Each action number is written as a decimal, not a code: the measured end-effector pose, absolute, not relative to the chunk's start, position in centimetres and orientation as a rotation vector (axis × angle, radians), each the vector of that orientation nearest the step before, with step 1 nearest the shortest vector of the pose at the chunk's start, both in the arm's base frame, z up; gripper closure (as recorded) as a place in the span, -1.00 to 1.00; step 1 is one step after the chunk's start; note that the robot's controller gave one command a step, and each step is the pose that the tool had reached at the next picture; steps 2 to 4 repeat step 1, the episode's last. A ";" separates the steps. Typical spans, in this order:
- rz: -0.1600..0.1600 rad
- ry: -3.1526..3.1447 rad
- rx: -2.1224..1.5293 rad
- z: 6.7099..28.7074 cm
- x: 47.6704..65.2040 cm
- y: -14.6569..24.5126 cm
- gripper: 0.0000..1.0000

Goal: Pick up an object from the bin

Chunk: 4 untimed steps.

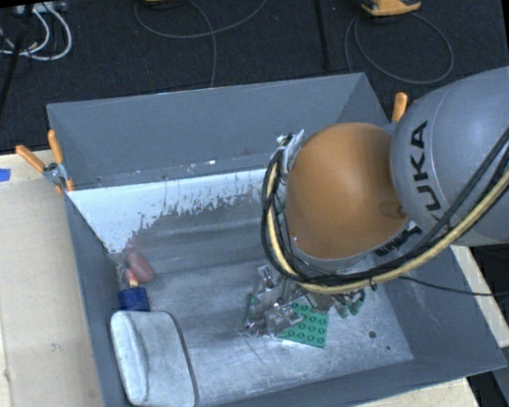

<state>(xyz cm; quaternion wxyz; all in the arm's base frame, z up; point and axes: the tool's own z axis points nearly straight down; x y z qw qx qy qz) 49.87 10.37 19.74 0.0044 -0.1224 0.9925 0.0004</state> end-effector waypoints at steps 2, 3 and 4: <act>0.001 3.119 -0.291 27.5 50.6 10.0 1.00; 0.001 3.119 -0.291 27.5 50.6 10.0 1.00; 0.001 3.119 -0.291 27.5 50.6 10.0 1.00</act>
Offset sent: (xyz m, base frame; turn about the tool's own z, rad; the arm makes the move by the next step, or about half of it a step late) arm 0.0053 -0.0051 0.0735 0.0609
